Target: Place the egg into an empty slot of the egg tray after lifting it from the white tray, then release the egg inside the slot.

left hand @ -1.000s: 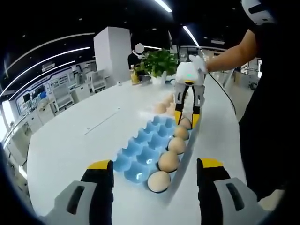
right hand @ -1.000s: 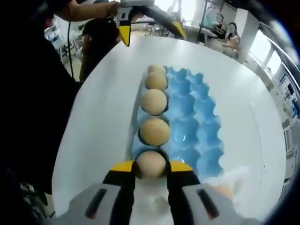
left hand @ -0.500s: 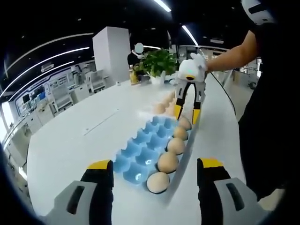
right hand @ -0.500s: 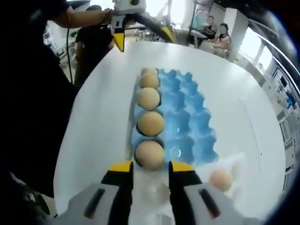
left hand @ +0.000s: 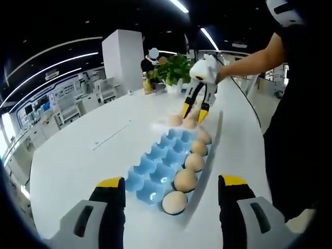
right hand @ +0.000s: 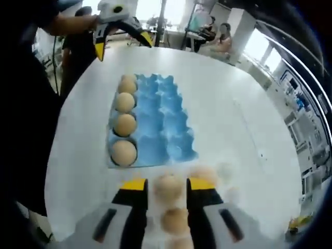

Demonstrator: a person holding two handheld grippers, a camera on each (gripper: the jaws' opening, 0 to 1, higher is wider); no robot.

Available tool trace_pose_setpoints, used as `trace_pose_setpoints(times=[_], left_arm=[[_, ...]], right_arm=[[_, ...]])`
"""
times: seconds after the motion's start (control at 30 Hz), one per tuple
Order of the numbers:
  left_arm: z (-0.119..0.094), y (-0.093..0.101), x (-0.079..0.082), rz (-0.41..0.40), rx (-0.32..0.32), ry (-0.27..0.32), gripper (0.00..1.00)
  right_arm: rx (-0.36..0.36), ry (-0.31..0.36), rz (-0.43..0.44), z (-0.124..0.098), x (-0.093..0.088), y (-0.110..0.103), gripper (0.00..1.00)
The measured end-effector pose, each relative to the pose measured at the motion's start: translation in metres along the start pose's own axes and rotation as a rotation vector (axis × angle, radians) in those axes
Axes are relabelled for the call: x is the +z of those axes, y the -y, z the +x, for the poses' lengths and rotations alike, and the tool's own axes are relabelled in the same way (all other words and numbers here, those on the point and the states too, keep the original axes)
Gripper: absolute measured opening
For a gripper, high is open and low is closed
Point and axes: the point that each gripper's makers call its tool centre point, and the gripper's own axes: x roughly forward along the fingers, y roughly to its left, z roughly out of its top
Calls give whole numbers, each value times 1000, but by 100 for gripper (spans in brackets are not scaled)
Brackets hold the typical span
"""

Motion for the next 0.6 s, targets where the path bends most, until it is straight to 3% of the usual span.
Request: trace_pose_setpoints(times=[0.2, 0.27, 0.53, 0.6], left_arm=[[-1, 0, -2, 0, 0, -5, 74], [-1, -1, -1, 1, 2, -2, 74], [1, -2, -2, 1, 1, -5, 73], [1, -2, -1, 5, 2, -2, 73]], right_arm=[[15, -81, -50, 9, -17, 2, 29], [32, -59, -30, 11, -13, 2, 29], [130, -105, -15, 16, -15, -4, 26], [125, -119, -31, 16, -14, -1, 26]])
